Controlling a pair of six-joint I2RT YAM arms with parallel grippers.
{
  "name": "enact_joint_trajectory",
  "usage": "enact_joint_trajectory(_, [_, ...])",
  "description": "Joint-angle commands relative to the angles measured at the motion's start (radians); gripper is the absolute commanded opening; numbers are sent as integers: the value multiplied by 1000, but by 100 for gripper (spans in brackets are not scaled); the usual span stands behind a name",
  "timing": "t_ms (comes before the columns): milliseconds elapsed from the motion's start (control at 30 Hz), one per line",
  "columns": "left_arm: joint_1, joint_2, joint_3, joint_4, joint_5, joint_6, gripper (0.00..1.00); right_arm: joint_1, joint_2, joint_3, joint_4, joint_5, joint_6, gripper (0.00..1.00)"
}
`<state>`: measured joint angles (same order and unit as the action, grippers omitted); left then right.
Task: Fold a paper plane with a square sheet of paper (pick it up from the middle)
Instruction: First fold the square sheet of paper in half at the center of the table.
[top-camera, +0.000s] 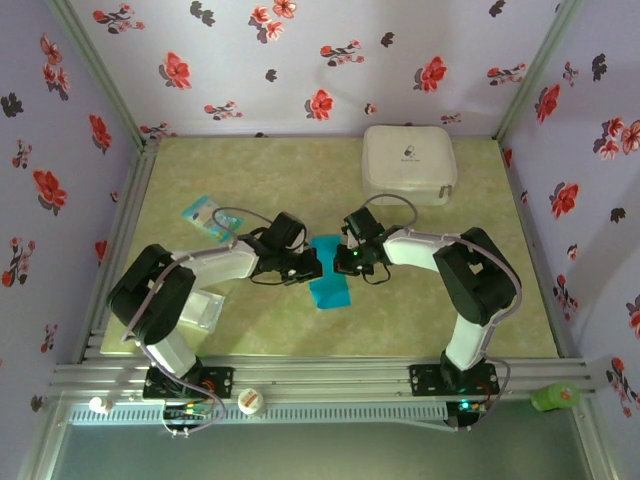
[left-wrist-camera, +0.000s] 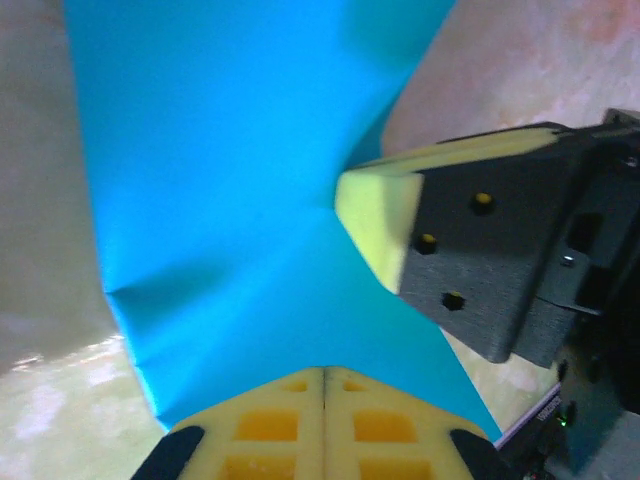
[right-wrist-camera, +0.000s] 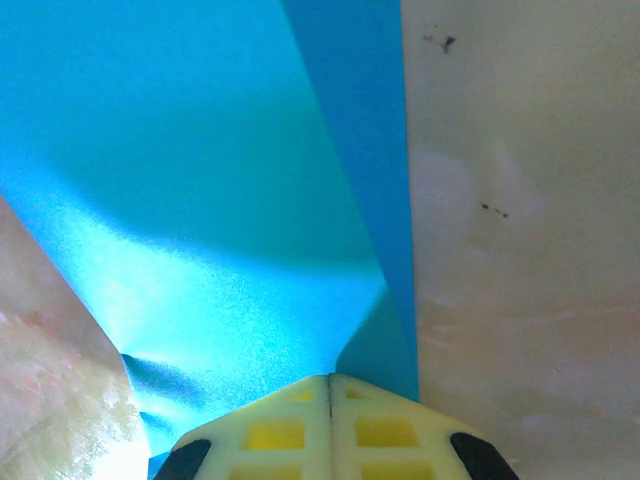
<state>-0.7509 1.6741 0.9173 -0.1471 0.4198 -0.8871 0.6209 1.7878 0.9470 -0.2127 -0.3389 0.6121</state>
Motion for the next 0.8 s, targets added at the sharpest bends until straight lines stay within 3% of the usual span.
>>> enact_joint_trajectory(0, [-13,19,0,-23,1,-28,0,-1,52,-56,-152,132,2,0])
enact_joint_trajectory(500, [-24,51,-162,29,-79,-55,0,-1,48,-53,-186,158,-6,0])
enact_joint_trajectory(767, [-47,-35,-72,-31,-73,-3,0,-1,30,-68,-158,143,7,0])
